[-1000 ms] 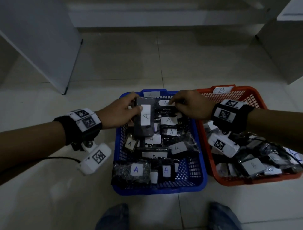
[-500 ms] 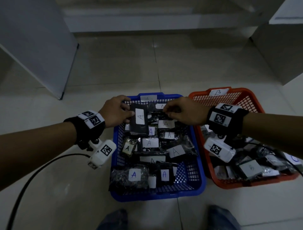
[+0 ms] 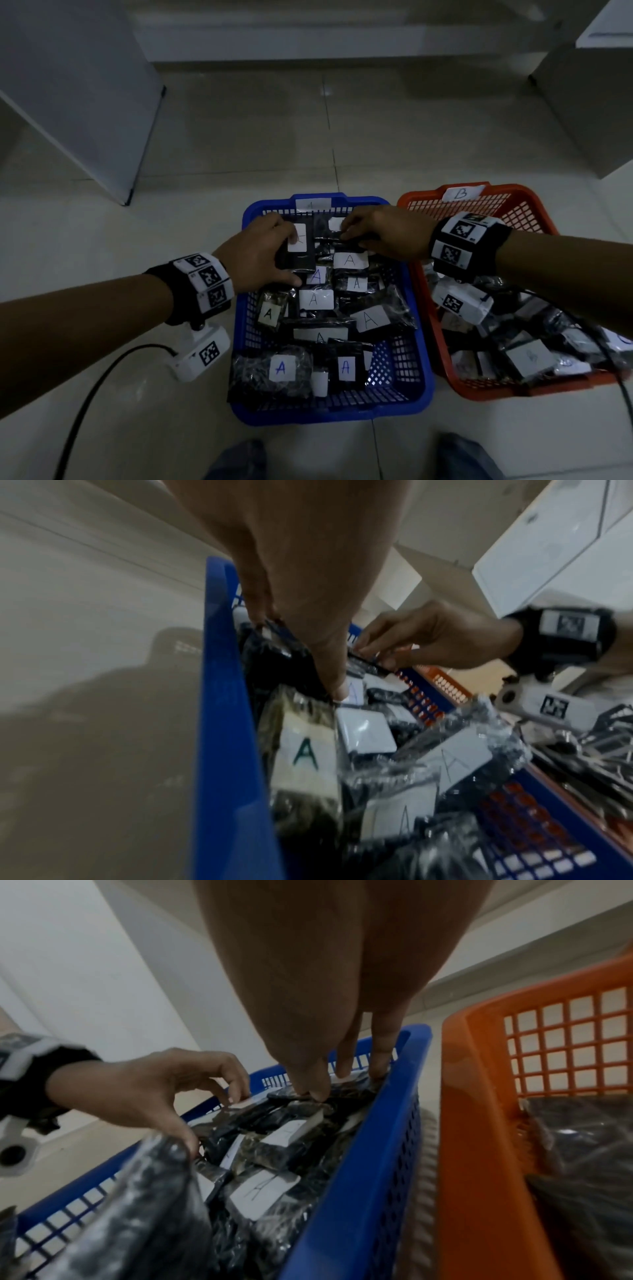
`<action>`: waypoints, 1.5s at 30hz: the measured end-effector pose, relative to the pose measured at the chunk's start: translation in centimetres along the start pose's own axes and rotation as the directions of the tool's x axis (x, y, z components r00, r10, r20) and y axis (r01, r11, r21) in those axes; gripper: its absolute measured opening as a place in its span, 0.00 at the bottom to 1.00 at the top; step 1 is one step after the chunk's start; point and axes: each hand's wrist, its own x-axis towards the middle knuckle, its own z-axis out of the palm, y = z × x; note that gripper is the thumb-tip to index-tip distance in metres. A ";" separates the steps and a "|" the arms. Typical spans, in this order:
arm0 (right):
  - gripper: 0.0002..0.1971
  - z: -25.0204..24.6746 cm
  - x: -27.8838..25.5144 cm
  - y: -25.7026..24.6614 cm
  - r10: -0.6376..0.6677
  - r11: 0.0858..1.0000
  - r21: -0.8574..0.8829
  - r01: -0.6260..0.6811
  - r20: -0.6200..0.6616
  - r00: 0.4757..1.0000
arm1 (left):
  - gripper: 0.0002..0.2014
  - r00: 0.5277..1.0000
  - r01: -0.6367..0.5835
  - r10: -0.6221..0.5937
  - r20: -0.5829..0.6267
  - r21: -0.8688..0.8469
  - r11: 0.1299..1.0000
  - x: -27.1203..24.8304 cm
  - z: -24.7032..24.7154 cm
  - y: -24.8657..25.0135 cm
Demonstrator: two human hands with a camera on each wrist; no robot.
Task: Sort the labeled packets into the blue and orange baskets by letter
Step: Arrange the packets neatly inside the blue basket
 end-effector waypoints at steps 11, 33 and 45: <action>0.18 -0.5 -0.5 0.8 0.016 0.991 0.131 -0.021 0.037 0.999 | 0.35 0.999 -0.043 0.045 -0.012 0.147 0.988 0.7 0.5 -0.1; 0.05 -2.1 -4.6 -1.5 0.489 0.666 0.619 -0.417 0.060 0.870 | 0.26 0.916 -0.383 0.323 0.237 0.282 0.880 -3.9 -1.8 0.7; 0.16 0.4 -4.2 -1.7 0.366 0.902 0.299 -0.313 -0.141 0.920 | 0.18 0.934 -0.358 0.307 0.184 0.444 0.822 -4.9 -0.9 0.2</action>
